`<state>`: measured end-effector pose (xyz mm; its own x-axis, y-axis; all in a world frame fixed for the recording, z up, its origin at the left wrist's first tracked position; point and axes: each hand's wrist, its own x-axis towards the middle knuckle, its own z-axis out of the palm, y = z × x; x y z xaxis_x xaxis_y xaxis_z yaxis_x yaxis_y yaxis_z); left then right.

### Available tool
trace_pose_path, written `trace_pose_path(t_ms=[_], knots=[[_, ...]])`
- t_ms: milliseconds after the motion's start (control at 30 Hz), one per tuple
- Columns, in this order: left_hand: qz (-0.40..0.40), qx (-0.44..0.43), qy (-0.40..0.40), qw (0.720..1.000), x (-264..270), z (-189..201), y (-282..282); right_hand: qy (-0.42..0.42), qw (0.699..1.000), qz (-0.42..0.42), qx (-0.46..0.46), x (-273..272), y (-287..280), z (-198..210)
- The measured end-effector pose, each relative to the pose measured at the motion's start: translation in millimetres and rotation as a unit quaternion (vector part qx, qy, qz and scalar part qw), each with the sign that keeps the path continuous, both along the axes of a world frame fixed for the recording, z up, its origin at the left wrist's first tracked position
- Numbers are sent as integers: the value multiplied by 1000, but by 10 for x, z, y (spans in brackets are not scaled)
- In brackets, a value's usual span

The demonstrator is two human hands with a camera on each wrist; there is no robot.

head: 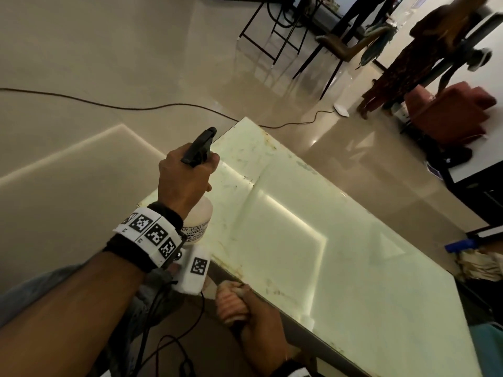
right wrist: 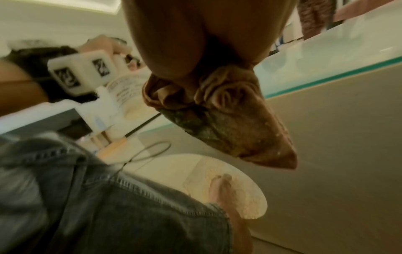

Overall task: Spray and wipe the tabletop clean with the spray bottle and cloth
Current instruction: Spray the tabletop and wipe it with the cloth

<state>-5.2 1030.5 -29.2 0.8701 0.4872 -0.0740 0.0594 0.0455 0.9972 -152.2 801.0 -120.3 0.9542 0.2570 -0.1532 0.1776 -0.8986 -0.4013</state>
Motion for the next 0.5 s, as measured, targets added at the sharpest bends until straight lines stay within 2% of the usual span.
trace_pose_path(t_ms=[33, 133, 200, 233, 267, 333, 433, 500], knots=[[-1, -1, 0, 1000, -3, 6, 5, 4, 1000, -4, 27, 7, -17, 72], [1, -1, 0, 1000, 0, 21, 21, -28, 979, -119, 161, 191, -23, 269], [5, -2, 2, 1000, 13, 27, 36, -113, 975, -153, 116, 434, 32, 313], [6, -2, 5, 1000, 19, 21, 41, -128, 975, -152, 96, 542, 69, 336], [8, -1, 8, 1000, 21, 17, 45, -117, 979, -143, 84, 628, 153, 366], [10, 3, 14, 1000, 37, 5, 56, -42, 990, -110, 74, 721, 372, 341], [16, 8, 10, 1000, 41, -16, 70, 64, 997, 28, -37, 673, 659, 151], [19, 13, 8, 1000, 73, -43, 72, 76, 995, 52, -40, 762, 662, 72]])
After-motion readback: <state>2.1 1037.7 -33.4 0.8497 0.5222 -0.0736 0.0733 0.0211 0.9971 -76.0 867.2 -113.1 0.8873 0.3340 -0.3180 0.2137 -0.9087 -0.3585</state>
